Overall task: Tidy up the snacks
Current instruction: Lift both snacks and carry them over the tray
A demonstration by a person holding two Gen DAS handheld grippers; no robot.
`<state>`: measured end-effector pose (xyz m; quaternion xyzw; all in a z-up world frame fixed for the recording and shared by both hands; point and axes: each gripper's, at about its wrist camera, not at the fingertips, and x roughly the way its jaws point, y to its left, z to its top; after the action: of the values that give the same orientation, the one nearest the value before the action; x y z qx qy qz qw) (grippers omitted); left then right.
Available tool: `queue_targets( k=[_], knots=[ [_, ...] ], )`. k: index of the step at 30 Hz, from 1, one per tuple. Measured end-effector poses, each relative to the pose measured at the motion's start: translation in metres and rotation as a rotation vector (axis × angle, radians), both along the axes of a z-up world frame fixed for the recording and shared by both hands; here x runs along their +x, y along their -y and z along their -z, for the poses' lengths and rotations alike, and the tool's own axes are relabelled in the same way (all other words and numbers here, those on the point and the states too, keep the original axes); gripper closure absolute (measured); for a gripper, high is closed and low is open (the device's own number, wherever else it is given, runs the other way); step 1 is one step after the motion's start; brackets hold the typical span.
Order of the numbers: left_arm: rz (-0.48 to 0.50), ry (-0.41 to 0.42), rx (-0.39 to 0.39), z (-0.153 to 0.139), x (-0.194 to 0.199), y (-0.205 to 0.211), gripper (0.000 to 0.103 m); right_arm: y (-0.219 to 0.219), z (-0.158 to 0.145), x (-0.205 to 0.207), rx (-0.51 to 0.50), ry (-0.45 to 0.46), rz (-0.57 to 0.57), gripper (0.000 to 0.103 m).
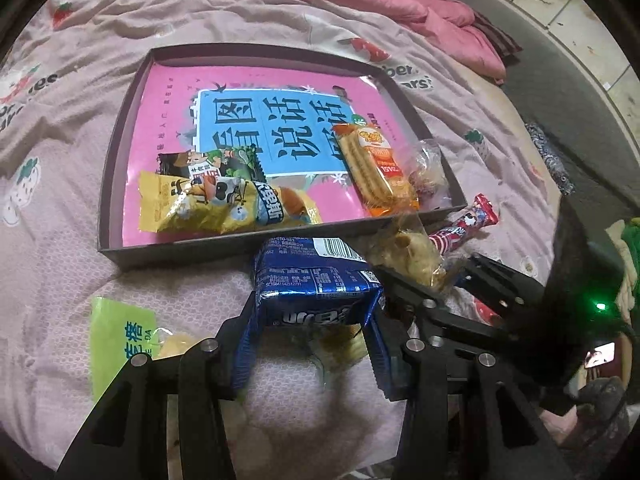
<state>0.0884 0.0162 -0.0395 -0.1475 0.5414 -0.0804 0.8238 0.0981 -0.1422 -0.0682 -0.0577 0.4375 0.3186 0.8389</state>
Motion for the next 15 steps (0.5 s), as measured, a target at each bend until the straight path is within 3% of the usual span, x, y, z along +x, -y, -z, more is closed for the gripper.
queue_targets(
  k=[15],
  knots=[
    [-0.005, 0.075, -0.036, -0.027, -0.008, -0.006, 0.054, 0.038, -0.060, -0.009, 0.167, 0.102, 0.100, 0.074]
  ],
)
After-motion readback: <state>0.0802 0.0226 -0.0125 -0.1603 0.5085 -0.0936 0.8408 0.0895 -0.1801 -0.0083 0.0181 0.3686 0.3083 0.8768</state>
